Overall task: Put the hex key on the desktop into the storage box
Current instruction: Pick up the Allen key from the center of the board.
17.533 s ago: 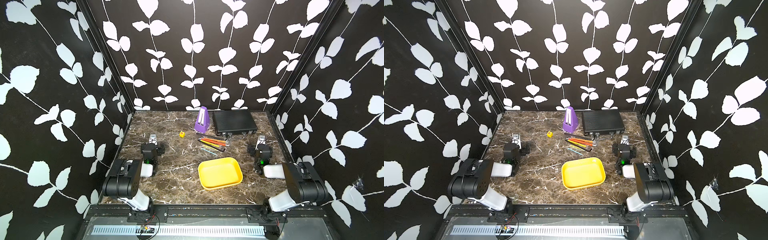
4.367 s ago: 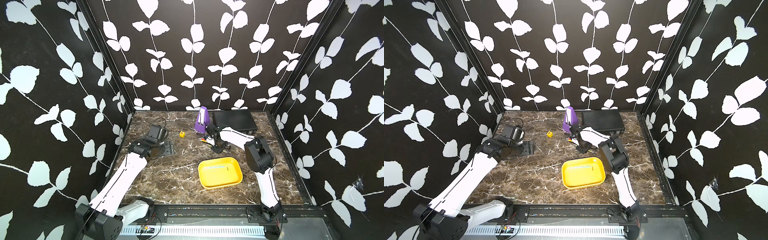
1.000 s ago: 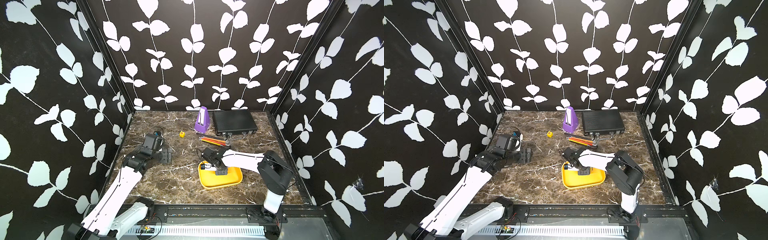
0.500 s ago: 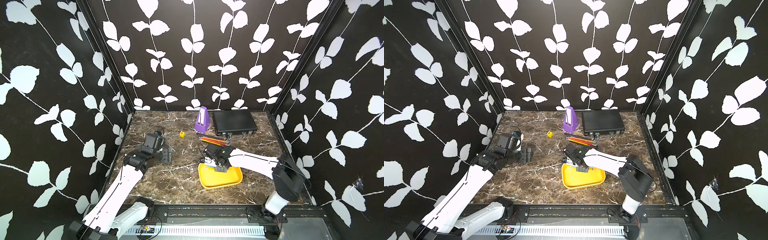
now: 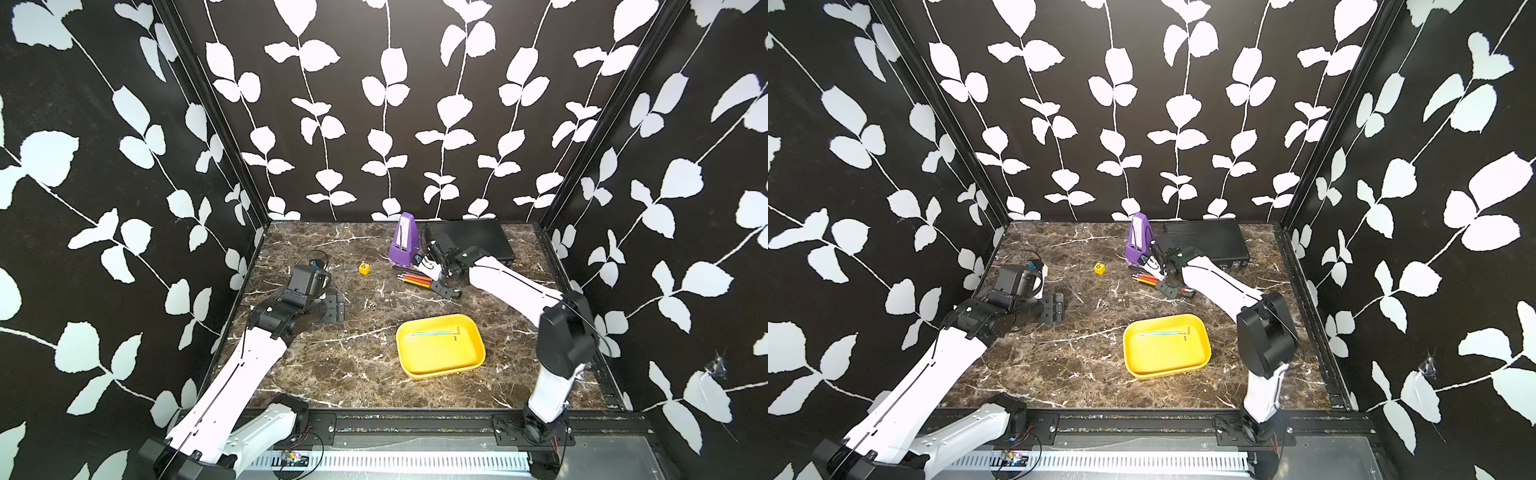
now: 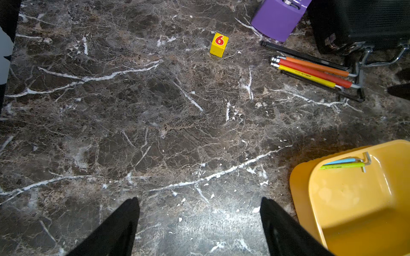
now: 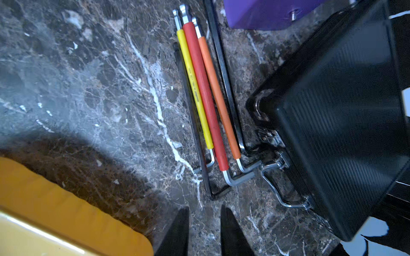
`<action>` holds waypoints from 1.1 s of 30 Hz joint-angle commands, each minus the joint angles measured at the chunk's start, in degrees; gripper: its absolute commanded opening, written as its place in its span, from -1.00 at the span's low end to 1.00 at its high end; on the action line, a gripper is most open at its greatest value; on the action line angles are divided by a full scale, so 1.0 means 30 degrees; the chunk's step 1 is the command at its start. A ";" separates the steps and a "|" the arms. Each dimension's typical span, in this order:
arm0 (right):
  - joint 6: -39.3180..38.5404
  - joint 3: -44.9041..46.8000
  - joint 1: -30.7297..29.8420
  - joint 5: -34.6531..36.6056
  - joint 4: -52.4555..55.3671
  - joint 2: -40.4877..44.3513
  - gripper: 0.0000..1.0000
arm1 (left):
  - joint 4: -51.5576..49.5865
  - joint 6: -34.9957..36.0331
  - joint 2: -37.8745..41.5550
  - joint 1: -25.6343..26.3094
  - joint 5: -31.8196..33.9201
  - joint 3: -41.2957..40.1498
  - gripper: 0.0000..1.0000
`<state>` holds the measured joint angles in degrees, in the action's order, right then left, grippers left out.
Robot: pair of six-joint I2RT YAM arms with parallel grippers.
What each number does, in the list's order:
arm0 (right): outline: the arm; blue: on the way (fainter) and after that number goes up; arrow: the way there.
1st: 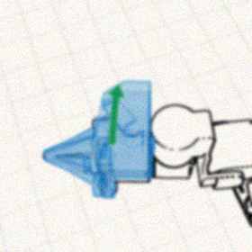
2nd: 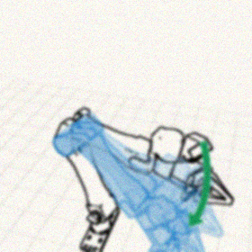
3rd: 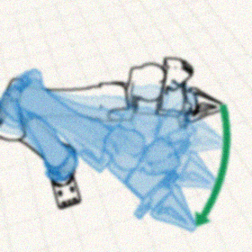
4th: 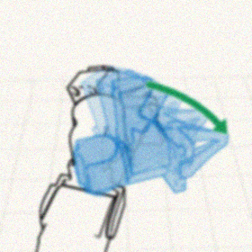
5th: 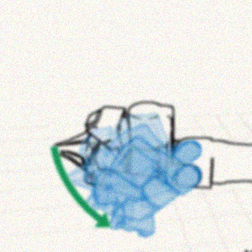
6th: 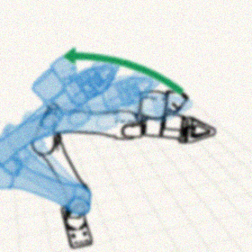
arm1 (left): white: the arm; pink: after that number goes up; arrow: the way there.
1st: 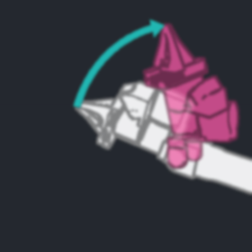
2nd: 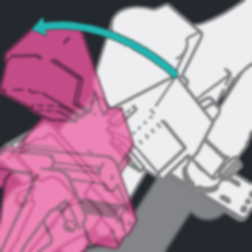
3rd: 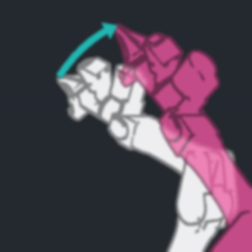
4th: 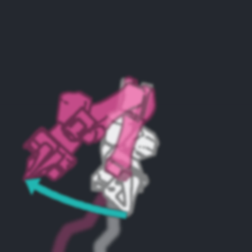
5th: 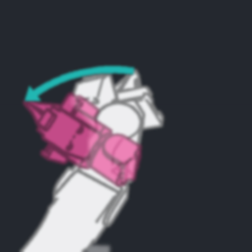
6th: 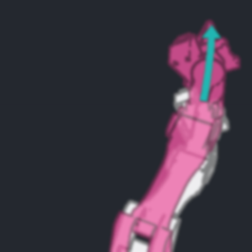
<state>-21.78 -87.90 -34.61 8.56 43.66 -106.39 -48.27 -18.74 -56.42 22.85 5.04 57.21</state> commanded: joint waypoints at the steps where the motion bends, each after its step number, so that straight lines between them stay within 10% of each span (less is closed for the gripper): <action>1: 0.0703 -0.2164 0.0409 -0.0366 0.2317 -0.1829 -0.45 | 0.0122 -0.0218 0.0143 0.0068 -0.0131 0.0485 0.73; 33: 0.1606 -0.5594 0.0874 0.0502 0.4492 -0.6788 -0.33 | 0.0025 -0.0608 -0.0411 0.0064 -0.0485 0.1027 0.73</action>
<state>-17.91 -102.30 -31.86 9.28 55.96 -125.80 -48.07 -19.97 -58.11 22.85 3.77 58.67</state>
